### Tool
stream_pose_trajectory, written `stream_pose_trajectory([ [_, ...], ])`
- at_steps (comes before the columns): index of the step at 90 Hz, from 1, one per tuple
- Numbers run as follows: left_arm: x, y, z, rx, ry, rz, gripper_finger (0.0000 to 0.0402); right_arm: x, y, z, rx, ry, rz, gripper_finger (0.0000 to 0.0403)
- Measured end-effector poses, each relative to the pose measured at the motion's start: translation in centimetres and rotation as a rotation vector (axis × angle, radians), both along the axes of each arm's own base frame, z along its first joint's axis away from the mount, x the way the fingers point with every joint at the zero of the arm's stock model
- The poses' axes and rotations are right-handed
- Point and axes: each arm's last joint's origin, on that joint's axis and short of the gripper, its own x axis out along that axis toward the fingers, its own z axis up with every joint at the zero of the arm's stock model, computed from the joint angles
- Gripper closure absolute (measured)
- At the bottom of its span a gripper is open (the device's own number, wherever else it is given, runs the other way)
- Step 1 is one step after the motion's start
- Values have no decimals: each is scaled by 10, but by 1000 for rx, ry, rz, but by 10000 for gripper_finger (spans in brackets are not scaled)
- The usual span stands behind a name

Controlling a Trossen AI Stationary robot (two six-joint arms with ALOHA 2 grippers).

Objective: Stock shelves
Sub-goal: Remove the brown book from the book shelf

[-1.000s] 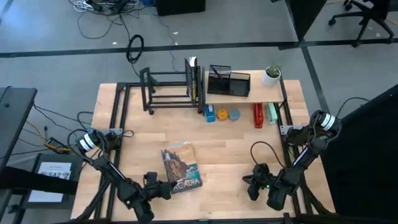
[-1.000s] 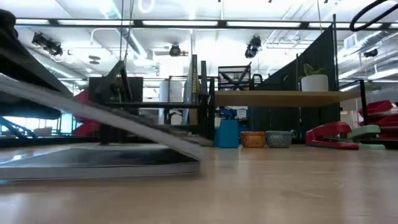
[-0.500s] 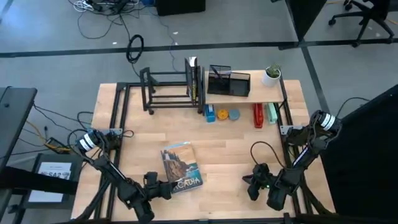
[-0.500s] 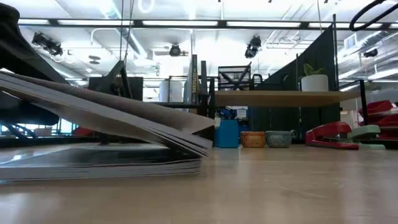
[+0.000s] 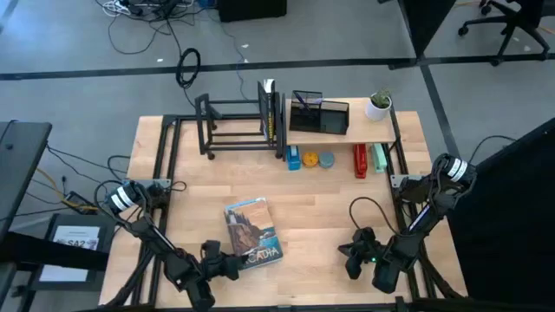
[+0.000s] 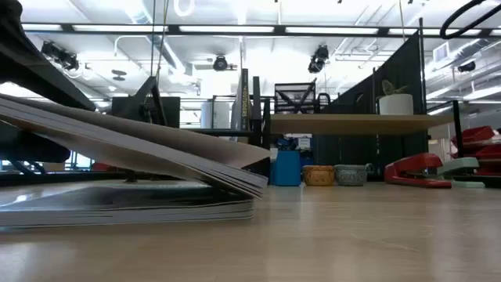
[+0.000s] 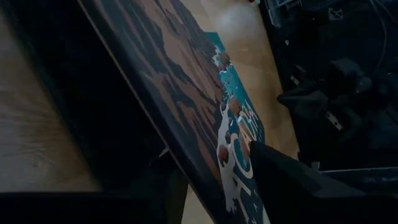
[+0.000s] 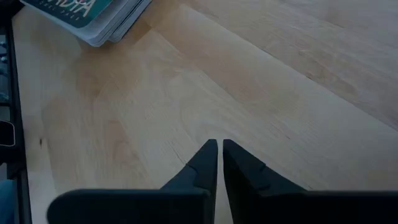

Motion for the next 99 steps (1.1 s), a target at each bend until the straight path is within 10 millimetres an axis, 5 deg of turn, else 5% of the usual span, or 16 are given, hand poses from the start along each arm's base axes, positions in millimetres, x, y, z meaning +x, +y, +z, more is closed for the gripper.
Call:
stream_pose_trajectory([
  [41,12,5,3,51,11,-13,248,0,0,0,-4,-5,-2,403],
  [60,11,6,1,83,105,-78,189,0,0,0,-4,-5,-2,403],
  [78,-1,7,6,58,268,-169,121,0,0,0,-4,-5,-2,403],
  [89,-16,11,20,16,409,-242,112,4,-1,2,13,31,-5,403],
  [99,-30,21,36,-23,533,-262,116,27,-5,18,35,108,17,403],
])
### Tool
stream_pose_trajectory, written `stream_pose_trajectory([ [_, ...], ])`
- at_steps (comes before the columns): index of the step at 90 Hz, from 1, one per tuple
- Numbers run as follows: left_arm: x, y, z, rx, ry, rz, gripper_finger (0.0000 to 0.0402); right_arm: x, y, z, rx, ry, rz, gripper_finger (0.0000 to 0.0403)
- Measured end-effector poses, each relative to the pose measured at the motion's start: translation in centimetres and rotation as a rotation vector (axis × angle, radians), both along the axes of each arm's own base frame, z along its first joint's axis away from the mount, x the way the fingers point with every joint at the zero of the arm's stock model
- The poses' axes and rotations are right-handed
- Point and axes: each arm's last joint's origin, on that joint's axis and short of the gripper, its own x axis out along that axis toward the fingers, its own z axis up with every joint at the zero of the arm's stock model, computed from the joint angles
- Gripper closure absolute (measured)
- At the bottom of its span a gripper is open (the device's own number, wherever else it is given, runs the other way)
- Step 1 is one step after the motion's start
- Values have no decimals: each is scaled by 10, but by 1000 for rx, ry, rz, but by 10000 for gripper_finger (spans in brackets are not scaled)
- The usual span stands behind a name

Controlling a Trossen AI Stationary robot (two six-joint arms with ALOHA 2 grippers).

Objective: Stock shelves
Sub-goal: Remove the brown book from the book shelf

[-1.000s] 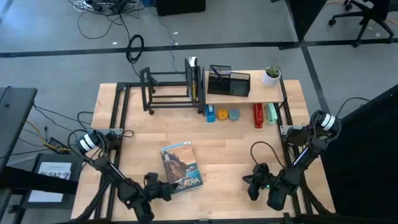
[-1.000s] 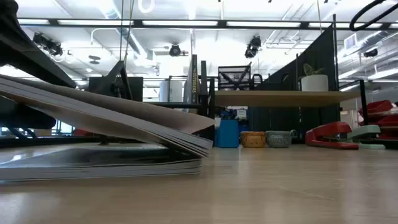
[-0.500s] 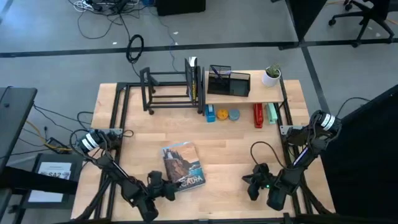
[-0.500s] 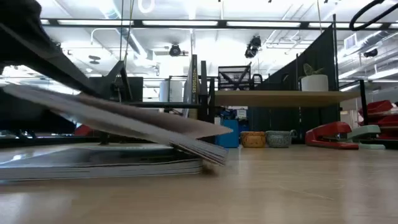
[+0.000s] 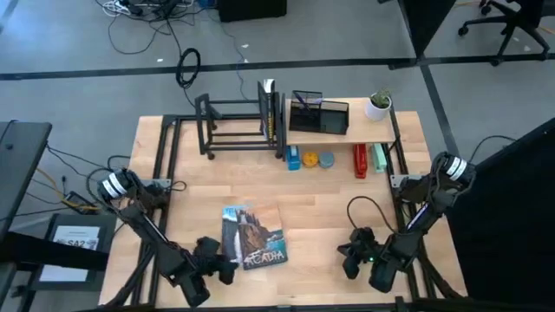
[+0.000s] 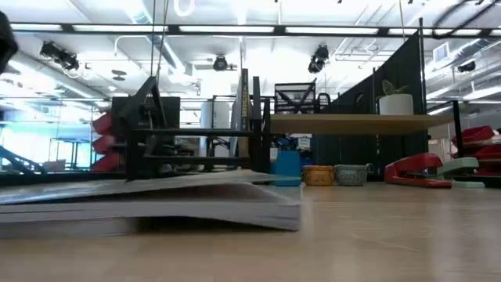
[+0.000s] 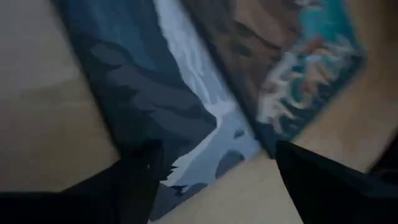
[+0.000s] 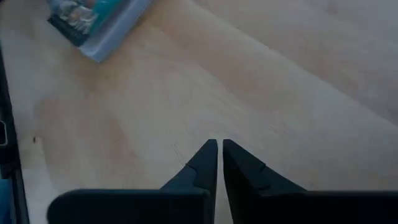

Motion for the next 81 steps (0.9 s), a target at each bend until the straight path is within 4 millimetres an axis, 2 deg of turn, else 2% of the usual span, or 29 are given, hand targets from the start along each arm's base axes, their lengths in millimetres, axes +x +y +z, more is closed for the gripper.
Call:
stream_pose_trajectory([
  [16,-14,18,24,20,88,10,128,58,-22,23,-5,107,114,403],
  [27,-19,26,32,34,120,18,135,86,-45,32,3,117,127,403],
  [39,-24,28,22,46,270,18,146,104,-60,37,26,79,155,403],
  [54,-17,20,-4,80,323,30,156,119,-67,34,45,33,180,403],
  [70,-3,15,-24,110,270,36,169,135,-71,17,68,79,215,403],
  [81,10,11,-21,101,146,48,178,147,-71,6,56,118,222,403],
])
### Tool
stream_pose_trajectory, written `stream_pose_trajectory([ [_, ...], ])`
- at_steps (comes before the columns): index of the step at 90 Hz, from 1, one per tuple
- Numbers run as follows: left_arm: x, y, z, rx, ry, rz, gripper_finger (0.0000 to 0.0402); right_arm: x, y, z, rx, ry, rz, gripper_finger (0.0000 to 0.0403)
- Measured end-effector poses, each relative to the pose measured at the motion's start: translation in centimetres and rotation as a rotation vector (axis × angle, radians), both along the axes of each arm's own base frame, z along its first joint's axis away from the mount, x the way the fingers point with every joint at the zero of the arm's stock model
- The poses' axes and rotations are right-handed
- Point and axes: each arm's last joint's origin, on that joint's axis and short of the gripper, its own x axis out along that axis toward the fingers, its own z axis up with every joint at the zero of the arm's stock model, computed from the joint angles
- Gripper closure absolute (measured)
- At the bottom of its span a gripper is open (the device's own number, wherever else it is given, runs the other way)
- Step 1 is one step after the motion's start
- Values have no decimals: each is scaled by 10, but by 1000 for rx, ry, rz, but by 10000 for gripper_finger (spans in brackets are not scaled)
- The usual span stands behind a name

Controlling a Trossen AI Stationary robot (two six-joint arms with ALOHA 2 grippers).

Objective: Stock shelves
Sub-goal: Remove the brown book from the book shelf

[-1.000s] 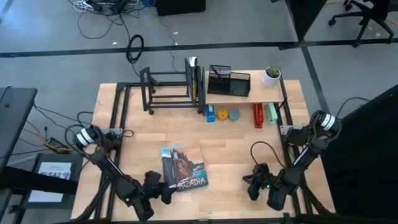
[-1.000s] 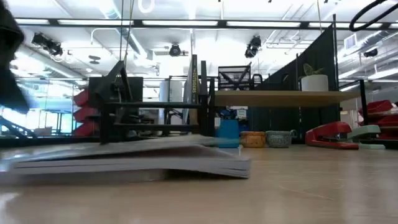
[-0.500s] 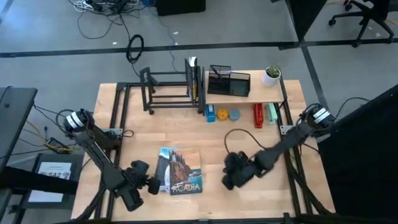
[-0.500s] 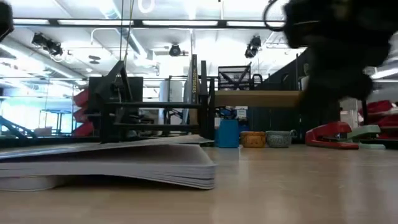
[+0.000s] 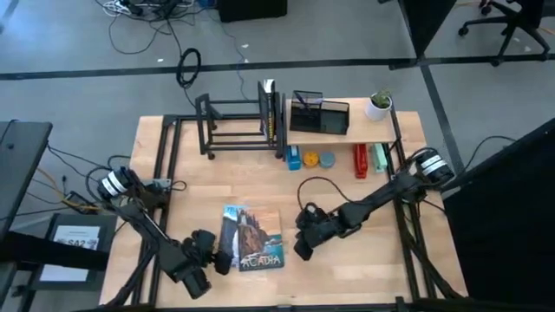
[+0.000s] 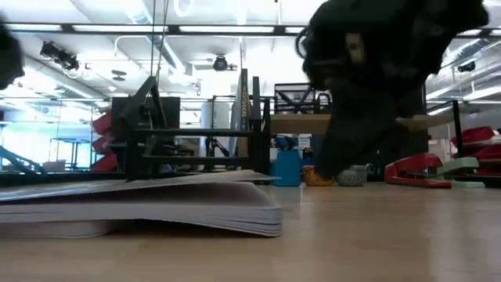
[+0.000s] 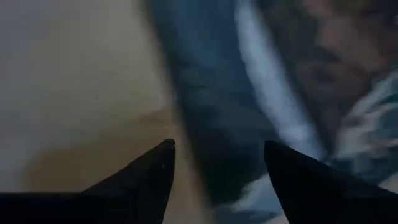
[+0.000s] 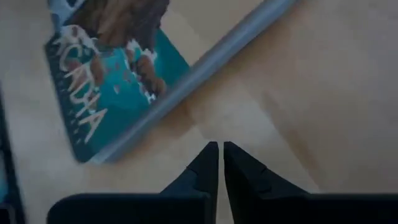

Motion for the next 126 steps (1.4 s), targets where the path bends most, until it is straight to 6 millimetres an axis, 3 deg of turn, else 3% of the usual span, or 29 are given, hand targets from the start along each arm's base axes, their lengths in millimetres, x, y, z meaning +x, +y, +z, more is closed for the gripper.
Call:
stream_pose_trajectory([
  [20,23,0,9,31,-55,-75,184,21,1,-10,-14,0,1,403],
  [43,40,8,13,94,-117,-127,184,26,-2,-12,-6,-12,25,403],
  [62,39,9,35,137,41,-175,184,21,-5,-5,-39,24,65,403],
  [75,31,19,47,223,207,-157,184,23,-21,-1,-77,36,-12,403],
  [94,29,43,31,251,308,-83,198,31,-38,-7,-86,30,-50,402],
  [112,38,52,11,194,230,-110,223,37,-42,-8,-84,-10,-57,402],
  [126,46,53,6,203,134,-140,242,41,-44,-6,-94,-56,-73,402],
])
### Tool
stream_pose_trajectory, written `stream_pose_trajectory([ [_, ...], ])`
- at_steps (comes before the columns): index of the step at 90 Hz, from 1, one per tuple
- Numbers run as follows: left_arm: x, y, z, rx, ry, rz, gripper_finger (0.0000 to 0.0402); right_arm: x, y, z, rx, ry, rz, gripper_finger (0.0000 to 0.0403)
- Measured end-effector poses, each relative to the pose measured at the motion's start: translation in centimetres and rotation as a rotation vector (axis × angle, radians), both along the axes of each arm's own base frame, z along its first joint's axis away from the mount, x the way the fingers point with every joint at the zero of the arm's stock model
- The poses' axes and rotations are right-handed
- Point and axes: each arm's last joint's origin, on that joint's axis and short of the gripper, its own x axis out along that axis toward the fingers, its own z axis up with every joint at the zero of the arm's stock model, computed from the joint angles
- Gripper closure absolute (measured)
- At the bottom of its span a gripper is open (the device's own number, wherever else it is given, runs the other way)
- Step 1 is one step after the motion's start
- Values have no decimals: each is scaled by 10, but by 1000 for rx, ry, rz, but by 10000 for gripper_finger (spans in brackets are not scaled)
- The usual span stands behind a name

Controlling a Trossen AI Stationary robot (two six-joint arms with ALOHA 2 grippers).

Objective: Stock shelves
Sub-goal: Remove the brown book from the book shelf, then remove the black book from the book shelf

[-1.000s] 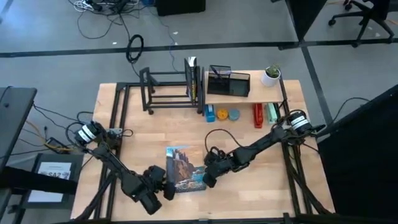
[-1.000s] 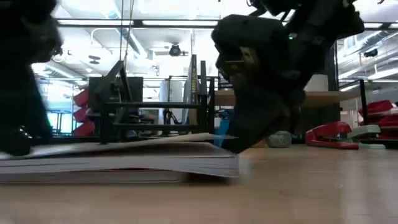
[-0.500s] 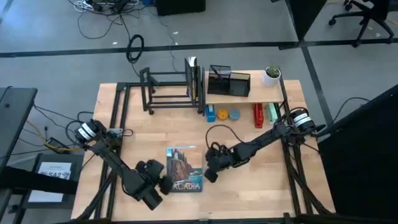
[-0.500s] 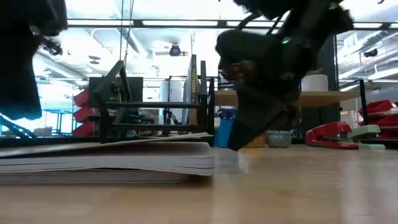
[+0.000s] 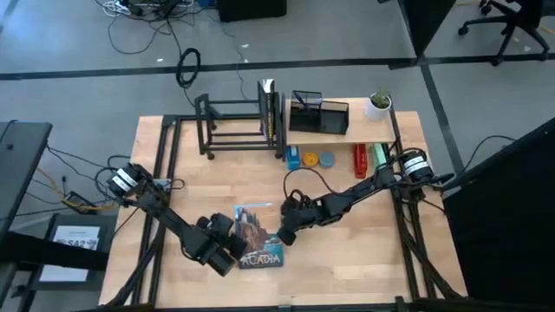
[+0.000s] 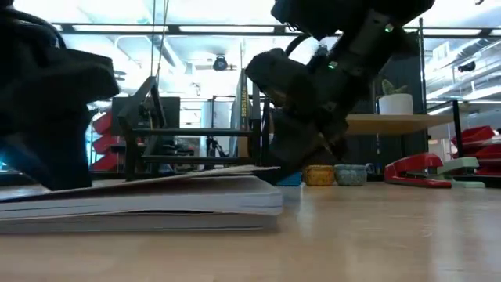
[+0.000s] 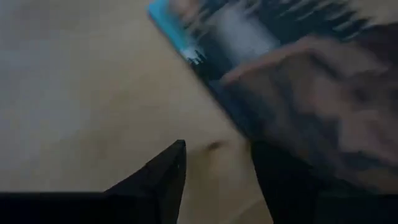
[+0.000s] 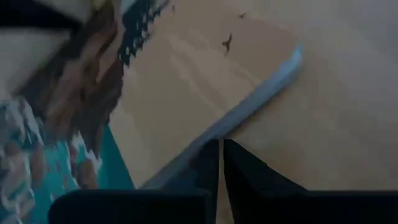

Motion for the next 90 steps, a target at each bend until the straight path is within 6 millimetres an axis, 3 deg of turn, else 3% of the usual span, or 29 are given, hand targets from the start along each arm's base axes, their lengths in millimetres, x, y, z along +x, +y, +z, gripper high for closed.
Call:
stream_pose_trajectory([
  [25,1,3,0,38,19,-23,251,-1,0,-1,-21,1,-37,403],
  [37,0,4,11,72,95,-20,251,-5,2,7,-17,4,-27,403],
  [51,4,0,42,128,170,-17,251,-18,5,28,-59,23,-29,403],
  [65,17,-7,79,185,91,-15,251,-42,18,58,-130,21,-12,403],
  [79,33,-12,114,326,-172,12,251,-69,48,82,-162,-36,77,403],
  [90,48,1,133,491,-317,70,250,-89,80,87,-166,-91,112,403],
])
